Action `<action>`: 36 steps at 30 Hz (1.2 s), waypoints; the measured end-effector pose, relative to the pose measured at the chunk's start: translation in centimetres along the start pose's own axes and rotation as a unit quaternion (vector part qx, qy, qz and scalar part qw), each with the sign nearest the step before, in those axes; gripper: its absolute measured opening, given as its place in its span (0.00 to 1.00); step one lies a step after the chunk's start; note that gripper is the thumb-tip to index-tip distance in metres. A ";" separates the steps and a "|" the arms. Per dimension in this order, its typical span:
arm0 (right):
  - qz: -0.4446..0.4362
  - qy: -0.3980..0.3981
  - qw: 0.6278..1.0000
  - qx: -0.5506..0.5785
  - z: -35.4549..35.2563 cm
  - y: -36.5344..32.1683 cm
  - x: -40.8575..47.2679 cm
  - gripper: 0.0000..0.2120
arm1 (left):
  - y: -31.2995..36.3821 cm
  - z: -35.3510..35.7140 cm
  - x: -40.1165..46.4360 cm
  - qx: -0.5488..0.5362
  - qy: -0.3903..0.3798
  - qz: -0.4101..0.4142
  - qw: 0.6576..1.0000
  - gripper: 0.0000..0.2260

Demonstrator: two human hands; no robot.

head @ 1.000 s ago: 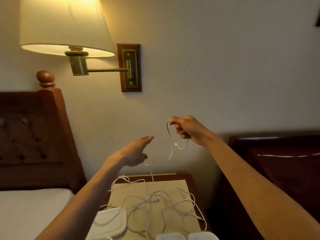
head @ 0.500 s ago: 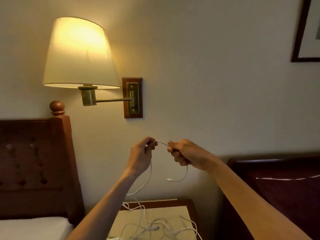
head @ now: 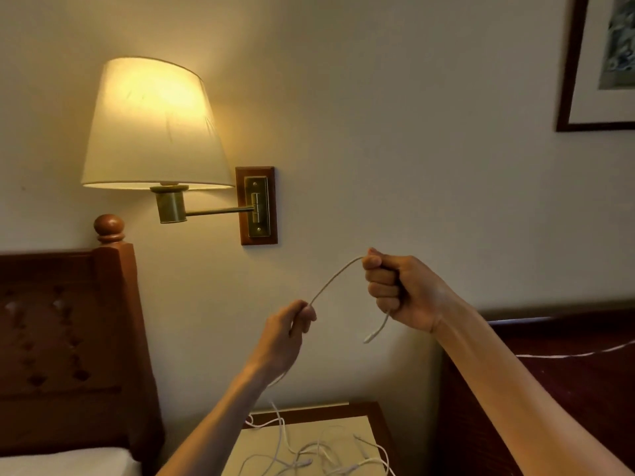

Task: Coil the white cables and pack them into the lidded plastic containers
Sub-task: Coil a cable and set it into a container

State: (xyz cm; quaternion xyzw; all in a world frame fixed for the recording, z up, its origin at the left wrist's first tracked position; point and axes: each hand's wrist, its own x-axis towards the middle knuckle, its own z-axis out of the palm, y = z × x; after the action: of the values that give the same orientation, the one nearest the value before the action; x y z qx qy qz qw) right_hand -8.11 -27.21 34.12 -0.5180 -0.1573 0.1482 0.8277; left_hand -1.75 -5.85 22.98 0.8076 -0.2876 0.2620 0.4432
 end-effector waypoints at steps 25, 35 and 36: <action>-0.115 -0.005 0.951 -0.285 2.8 2.2 -0.7 0.21 | 12.6 -6.2 3.4 0.234 -0.108 0.271 0.927 0.10; -0.088 -0.092 0.991 -0.036 2.9 2.1 -1.9 0.17 | 10.4 -7.1 5.9 0.189 -0.011 0.267 0.945 0.16; -0.079 -0.104 0.991 -0.016 2.7 1.8 -1.9 0.15 | 10.0 -6.9 5.7 0.156 -0.017 0.256 0.954 0.17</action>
State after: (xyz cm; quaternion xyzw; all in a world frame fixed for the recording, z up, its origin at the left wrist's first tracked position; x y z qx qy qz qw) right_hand -11.08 -24.96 33.39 -0.4990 -0.2852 0.1323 0.8076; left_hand -5.88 -5.64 35.71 0.7699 -0.4480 0.3948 0.2251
